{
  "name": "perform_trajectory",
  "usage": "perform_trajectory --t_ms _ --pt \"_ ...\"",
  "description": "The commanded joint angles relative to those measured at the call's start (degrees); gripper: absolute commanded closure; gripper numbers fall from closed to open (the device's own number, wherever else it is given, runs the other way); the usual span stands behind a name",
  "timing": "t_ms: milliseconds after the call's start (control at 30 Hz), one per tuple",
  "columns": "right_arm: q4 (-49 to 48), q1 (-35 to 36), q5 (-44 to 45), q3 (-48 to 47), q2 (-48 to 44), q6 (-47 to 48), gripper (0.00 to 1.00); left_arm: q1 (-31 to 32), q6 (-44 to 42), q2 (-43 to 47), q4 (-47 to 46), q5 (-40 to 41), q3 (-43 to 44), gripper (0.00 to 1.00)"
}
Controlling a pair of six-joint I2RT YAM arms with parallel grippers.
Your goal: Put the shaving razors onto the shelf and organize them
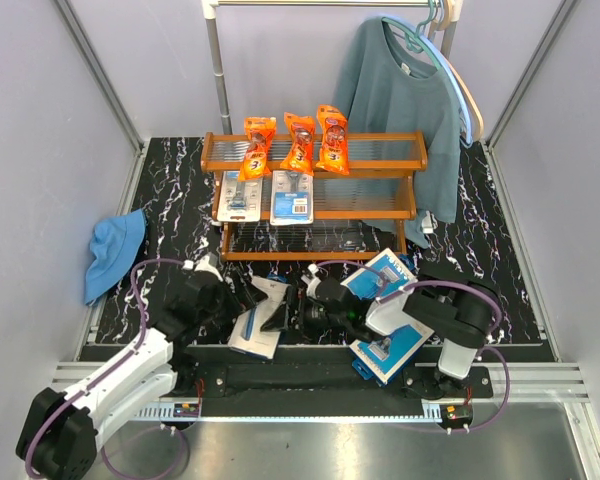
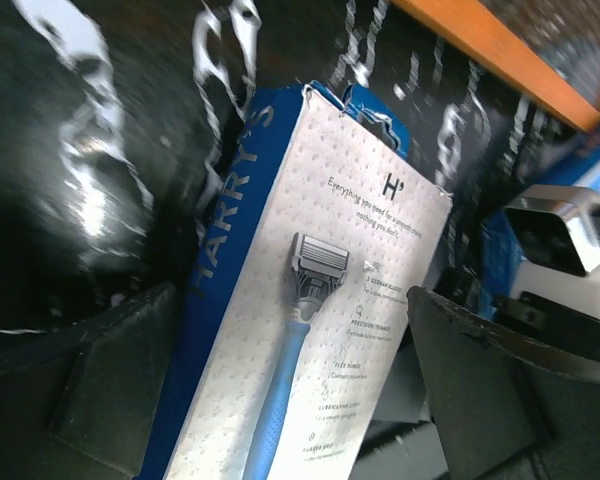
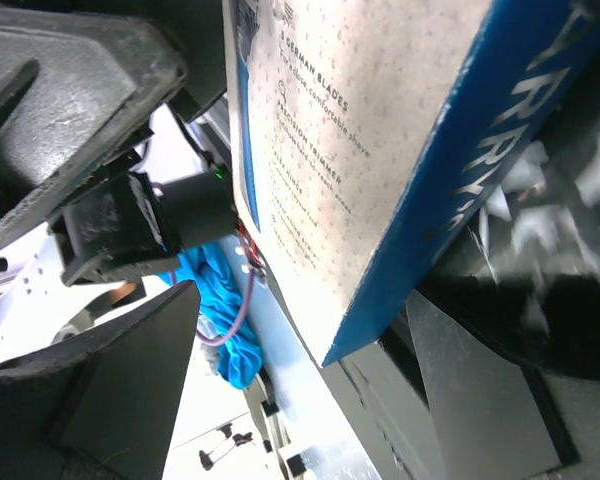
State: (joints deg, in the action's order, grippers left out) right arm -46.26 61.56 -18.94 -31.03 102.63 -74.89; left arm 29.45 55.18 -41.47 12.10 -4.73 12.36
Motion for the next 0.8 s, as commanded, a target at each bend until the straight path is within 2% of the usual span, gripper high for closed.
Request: perform_trajectory --t_ms 0,233,433,633,733,767 --pt "2.3 0.93 10.85 0.44 -6.2 2.12 0.06 2.1 7.04 3.67 1.61 -17.85 -3.83 0.05" --pt "13.45 3.39 13.84 -0.17 -11.48 1.51 0.06 6.14 9.42 10.71 8.98 -16.28 -3.84 0.07" --pt "20.58 6.11 13.75 -0.26 -11.84 -4.02 0.06 6.85 7.67 9.05 13.38 -13.81 -1.2 0.07" --pt "21.56 7.43 14.37 -0.35 -10.27 -5.0 0.07 7.29 7.14 8.42 14.18 -13.11 -0.06 0.07" --pt "17.55 7.52 13.76 -0.53 -8.16 -4.21 0.11 7.29 7.58 9.13 14.18 -13.02 -0.06 0.07" --pt "15.08 7.52 13.06 0.52 -7.71 -4.47 0.26 7.29 7.58 9.3 14.18 -12.93 0.12 0.07"
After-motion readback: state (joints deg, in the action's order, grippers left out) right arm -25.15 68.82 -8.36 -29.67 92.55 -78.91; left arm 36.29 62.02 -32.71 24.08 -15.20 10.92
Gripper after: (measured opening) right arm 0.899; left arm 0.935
